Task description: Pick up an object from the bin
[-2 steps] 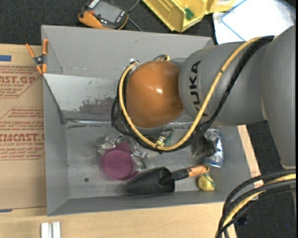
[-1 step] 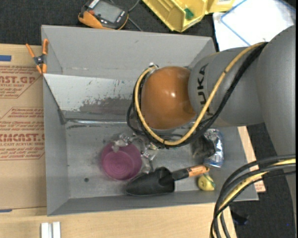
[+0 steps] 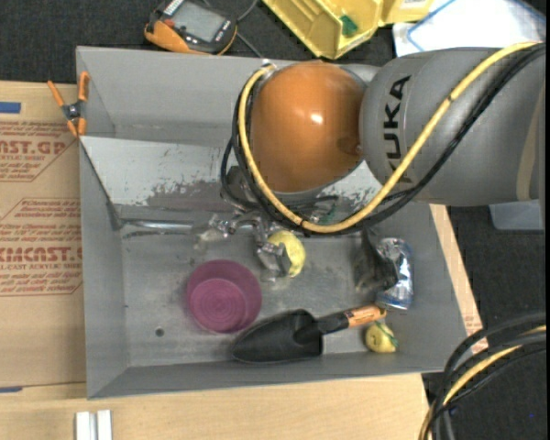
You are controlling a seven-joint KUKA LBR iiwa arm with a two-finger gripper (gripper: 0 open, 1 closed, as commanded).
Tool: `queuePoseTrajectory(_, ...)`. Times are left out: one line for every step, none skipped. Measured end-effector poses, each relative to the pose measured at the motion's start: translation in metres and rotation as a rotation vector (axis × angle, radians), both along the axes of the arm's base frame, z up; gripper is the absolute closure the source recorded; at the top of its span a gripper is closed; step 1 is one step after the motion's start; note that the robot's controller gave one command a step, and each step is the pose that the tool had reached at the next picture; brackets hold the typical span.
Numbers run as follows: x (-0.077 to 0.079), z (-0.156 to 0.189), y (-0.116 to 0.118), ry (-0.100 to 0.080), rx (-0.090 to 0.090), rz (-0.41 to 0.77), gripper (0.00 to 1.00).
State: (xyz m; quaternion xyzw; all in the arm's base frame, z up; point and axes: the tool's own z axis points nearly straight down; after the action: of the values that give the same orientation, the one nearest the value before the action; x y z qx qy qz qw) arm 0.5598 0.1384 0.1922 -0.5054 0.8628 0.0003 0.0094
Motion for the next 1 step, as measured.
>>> queuePoseTrajectory(-0.0062, 0.0126, -0.0045, -0.019, 0.005, 0.096, 0.00)
